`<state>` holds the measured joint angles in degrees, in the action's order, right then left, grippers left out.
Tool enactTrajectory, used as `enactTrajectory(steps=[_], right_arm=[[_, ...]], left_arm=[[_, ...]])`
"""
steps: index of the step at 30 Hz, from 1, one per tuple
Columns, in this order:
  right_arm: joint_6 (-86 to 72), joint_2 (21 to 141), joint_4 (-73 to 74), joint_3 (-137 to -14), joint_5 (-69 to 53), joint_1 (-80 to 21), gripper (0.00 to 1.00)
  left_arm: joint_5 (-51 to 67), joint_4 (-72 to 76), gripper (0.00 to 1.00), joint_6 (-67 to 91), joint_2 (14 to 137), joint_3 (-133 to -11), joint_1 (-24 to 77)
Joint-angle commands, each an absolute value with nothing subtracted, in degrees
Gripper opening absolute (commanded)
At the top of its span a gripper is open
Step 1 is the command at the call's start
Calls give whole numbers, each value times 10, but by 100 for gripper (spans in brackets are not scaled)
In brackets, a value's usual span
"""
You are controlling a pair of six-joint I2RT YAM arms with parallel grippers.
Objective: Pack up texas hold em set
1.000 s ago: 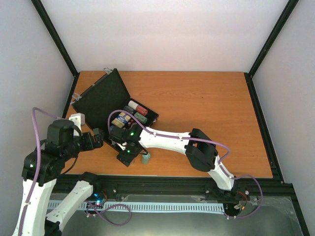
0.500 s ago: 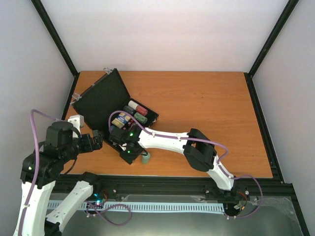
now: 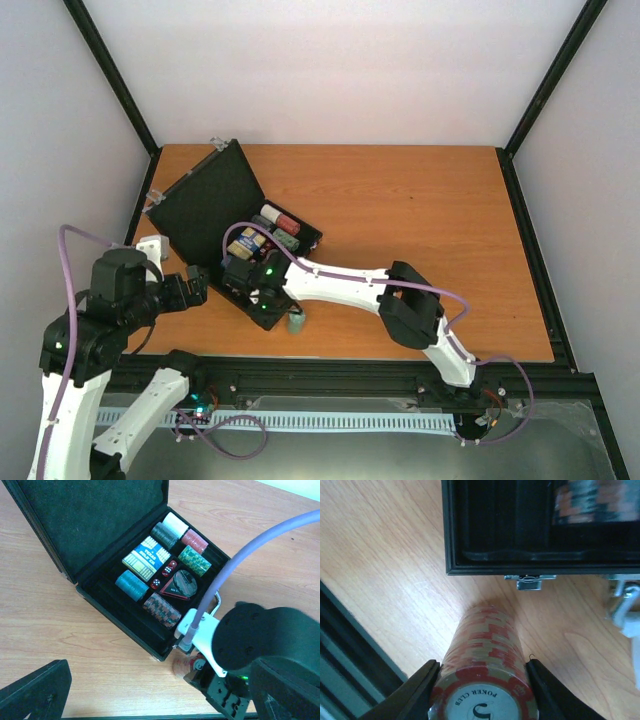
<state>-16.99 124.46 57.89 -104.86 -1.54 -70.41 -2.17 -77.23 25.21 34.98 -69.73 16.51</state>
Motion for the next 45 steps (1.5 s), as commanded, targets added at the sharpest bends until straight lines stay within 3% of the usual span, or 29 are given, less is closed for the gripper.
enactTrajectory(steps=[1, 14, 23, 37, 45], right_arm=[[-180, 1160, 560, -1069, -9, -697, 12], [-234, 1250, 355, -1150, -65, -649, 11], [-231, 1389, 319, -1320, -34, -646, 11], [-240, 1457, 289, -1312, -17, -644, 14], [-227, 1403, 309, -1230, 0, -645, 50]], left_arm=[[-19, -777, 100, 244, 353, -721, 168], [-14, -770, 100, 257, 344, -724, 168], [-15, -770, 100, 267, 337, -717, 168], [-9, -770, 100, 267, 334, -701, 168], [-4, -759, 100, 264, 337, -689, 168]])
